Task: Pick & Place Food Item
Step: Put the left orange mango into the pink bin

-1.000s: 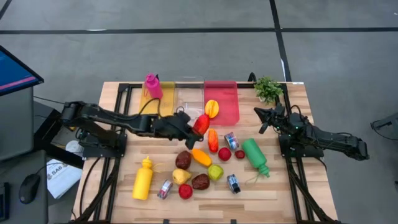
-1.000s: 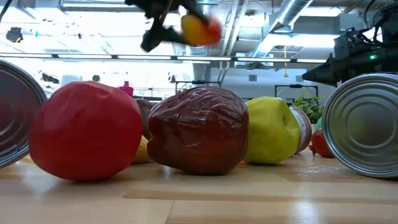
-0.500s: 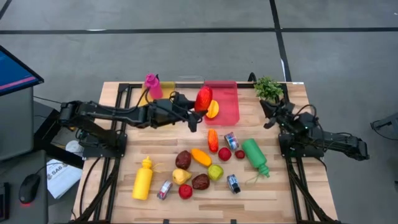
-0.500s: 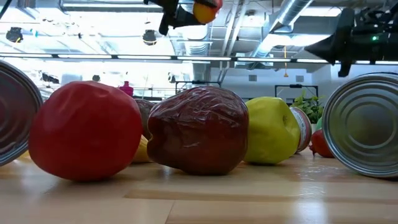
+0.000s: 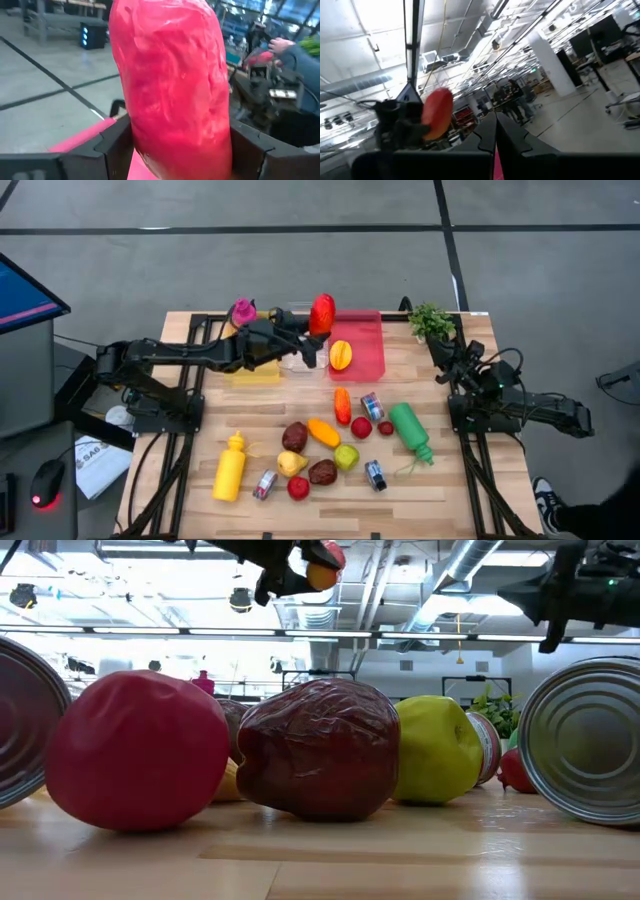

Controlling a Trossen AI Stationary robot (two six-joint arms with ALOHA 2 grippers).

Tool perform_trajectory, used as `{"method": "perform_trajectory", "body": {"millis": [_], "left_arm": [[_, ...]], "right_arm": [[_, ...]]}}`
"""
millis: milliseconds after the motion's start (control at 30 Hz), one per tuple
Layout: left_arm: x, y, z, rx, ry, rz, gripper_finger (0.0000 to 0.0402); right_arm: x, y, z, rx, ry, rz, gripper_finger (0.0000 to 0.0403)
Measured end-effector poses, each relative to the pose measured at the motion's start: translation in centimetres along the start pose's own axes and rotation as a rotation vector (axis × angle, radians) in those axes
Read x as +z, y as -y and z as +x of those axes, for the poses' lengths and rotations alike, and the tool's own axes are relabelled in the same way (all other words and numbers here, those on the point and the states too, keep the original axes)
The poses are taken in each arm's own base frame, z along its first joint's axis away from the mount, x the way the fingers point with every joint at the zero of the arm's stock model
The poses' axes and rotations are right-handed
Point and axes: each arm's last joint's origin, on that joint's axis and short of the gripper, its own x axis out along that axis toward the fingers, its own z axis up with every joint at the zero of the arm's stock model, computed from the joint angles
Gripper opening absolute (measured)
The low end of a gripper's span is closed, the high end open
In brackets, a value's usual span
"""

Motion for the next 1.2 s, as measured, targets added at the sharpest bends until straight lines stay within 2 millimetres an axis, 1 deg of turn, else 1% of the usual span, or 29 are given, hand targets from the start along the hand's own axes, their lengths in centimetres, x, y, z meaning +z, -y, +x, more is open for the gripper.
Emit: {"method": "perform_trajectory", "body": {"millis": [167,333,467,600,700,900,967,1067,1133,1200], "left_arm": [[0.7,-1.4,0.6,-0.074,0.002,-0.011,0.0229],[1.0,-2.4,0.9,-0.066,0.005,-0.012,0.0234],[1.1,-2.7,1.0,-0.089,-0.003,-0.012,0.023],[1.1,-2.6,1.0,-0.126,-0.016,-0.011,0.0235],[1.0,-2.4,0.9,-0.141,-0.02,-0.011,0.0236],[1.0,-2.4,0.9,-0.141,-0.021,-0.011,0.0232],[1.0,-2.4,0.9,-0.141,-0.021,-0.011,0.0235],[1.0,-2.4,0.9,-0.141,-0.021,-0.011,0.0236],[1.0,-2.4,0.9,-0.141,-0.021,-0.011,0.0233],[1.0,-2.4,0.9,-0.141,-0.021,-0.011,0.0231]], "right_arm": [[0.0,-0.4,0.6,0.039,-0.049,0.009,0.0006],[-0.3,-0.9,2.1,0.024,-0.139,-0.108,0.0006],[-0.3,-1.3,3.9,-0.008,-0.197,-0.233,0.0006],[0.4,-1.9,5.8,-0.027,-0.213,-0.331,0.0006],[0.4,-2.3,7.3,-0.037,-0.239,-0.409,0.0006],[0.4,-2.9,10.0,-0.042,-0.277,-0.511,0.0006],[0.4,-3.1,10.9,0.0,-0.297,-0.547,0.0006],[0.3,-3.5,12.3,0.117,-0.325,-0.578,0.0006],[0.1,-3.4,13.2,0.201,-0.36,-0.562,0.0006],[0.1,-3.3,14.2,0.272,-0.391,-0.507,0.0006]]}}
